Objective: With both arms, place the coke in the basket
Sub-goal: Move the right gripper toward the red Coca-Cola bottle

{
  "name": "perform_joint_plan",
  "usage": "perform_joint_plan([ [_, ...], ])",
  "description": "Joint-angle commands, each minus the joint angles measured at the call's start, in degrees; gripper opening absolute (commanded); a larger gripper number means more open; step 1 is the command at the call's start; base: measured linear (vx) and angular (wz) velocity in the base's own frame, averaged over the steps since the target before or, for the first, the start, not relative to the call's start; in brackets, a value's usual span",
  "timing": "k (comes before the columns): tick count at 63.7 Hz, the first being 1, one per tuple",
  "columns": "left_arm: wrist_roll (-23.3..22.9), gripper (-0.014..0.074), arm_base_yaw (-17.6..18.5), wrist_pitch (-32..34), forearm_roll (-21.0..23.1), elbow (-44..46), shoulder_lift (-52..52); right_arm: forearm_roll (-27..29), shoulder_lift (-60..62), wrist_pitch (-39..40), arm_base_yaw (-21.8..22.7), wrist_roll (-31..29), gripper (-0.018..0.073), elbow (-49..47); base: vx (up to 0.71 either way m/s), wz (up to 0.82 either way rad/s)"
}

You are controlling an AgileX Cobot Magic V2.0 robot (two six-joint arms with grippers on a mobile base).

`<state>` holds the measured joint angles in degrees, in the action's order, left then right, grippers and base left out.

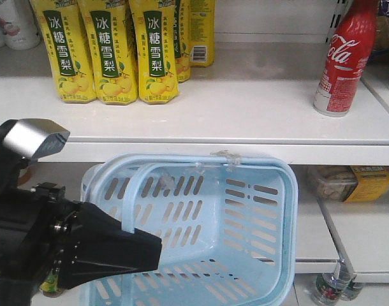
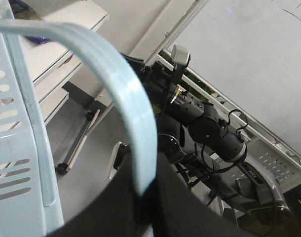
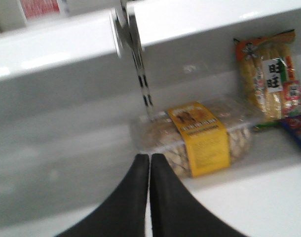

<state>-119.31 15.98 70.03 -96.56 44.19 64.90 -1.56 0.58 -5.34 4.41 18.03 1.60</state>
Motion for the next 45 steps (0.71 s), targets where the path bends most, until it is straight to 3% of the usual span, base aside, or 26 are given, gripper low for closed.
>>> perform_joint_plan([
  [1, 0.3, -0.0006, 0.1, 4.3, 6.1, 1.4, -1.4, 7.9, 1.1, 10.6, 0.4, 3.8, -0.0005, 0.6, 0.0, 0.0],
  [12, 0.3, -0.0006, 0.1, 4.3, 6.1, 1.4, -1.4, 21.1, 1.1, 18.2, 0.4, 8.8, -0.0005, 0.4, 0.0, 0.0],
  [18, 0.3, -0.0006, 0.1, 4.3, 6.1, 1.4, -1.4, 21.6, 1.1, 19.4, 0.1, 11.3, -0.0005, -1.2, 0.0, 0.0],
  [25, 0.3, -0.0006, 0.1, 4.3, 6.1, 1.4, -1.4, 12.3, 0.9, 16.0, -3.1, 11.2, -0.0005, -8.3, 0.0, 0.0],
  [35, 0.3, -0.0006, 0.1, 4.3, 6.1, 1.4, -1.4, -8.7, -5.8, 6.9, -10.5, 11.0, 0.0009, -23.6, 0.0, 0.0],
  [45, 0.3, -0.0006, 0.1, 4.3, 6.1, 1.4, -1.4, -20.6, -15.9, 1.7, -17.5, 9.6, 0.0134, -34.2, 0.0, 0.0],
])
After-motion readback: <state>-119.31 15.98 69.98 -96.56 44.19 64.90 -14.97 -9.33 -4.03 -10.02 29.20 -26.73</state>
